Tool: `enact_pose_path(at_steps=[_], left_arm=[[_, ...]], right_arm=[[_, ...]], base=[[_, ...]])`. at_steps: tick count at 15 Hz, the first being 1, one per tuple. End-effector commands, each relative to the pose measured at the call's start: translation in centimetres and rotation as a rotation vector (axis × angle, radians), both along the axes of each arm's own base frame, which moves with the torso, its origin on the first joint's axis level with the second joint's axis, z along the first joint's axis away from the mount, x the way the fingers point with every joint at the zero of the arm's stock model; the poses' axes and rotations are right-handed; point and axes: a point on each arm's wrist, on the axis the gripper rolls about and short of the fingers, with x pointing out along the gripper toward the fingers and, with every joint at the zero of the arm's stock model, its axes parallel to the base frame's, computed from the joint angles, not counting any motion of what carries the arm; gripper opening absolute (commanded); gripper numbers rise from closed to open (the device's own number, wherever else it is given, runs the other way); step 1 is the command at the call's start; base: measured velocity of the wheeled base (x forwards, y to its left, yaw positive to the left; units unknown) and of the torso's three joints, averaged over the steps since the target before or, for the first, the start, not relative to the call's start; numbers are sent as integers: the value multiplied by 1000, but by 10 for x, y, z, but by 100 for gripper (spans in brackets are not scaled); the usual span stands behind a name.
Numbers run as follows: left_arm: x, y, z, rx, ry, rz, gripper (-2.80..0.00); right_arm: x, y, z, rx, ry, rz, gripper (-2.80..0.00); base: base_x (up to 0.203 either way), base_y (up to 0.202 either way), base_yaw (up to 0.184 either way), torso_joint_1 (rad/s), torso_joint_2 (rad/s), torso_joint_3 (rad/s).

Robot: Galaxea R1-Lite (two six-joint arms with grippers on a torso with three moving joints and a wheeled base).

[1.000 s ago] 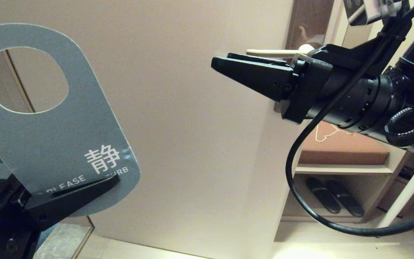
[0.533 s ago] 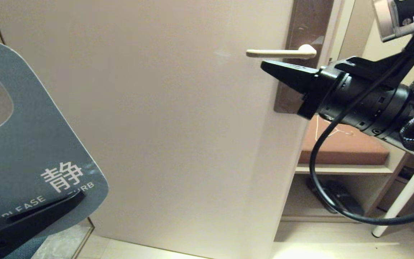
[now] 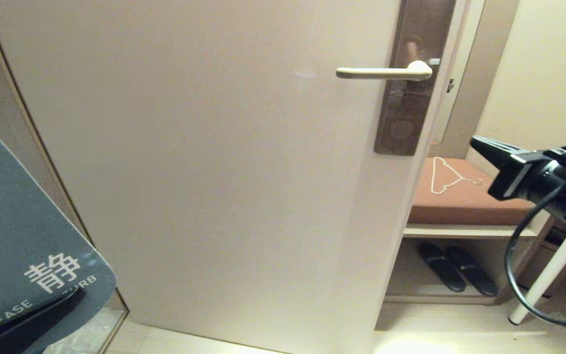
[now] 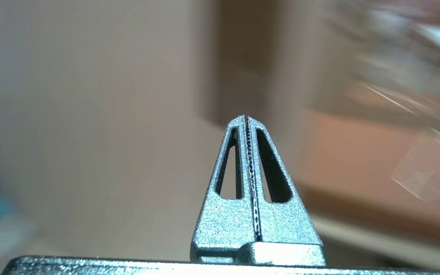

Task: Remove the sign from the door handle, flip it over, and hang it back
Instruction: Hang the sign back with the other side facing out

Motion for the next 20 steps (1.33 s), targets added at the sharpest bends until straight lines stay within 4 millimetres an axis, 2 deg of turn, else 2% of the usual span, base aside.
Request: enact_pose_path(at_steps=[1, 6, 8, 11, 16, 18, 20], left_arm=[[-10, 5, -5, -10, -26, 14, -280], [-33, 13, -19, -7, -22, 30, -280], [-41, 16, -25, -2, -7, 30, -280], [-47, 18, -30, 2, 3, 30, -280], [-52, 20, -33, -1, -4, 33, -280], [-51, 20, -33, -1, -2, 52, -280], [-52, 21, -36, -3, -6, 83, -280]], right_arm=[[-24, -29, -19, -15, 28, -119, -280], [-95, -50, -73, -40, 99, -198, -280], [-115, -61, -89, -45, 108, -297, -280], [-138, -64, -99, -50, 108, -337, -280], [-192, -62, -124, -48, 88, -295, -280], [-203, -60, -141, -55, 152, -223, -280], [-207, -60, -147, -55, 177, -191, -280]], base=[[0, 0, 0, 0, 0, 0], [0, 0, 0, 0, 0, 0], [0, 0, 0, 0, 0, 0], [0, 0, 0, 0, 0, 0], [0, 0, 0, 0, 0, 0], [0, 0, 0, 0, 0, 0], [0, 0, 0, 0, 0, 0]])
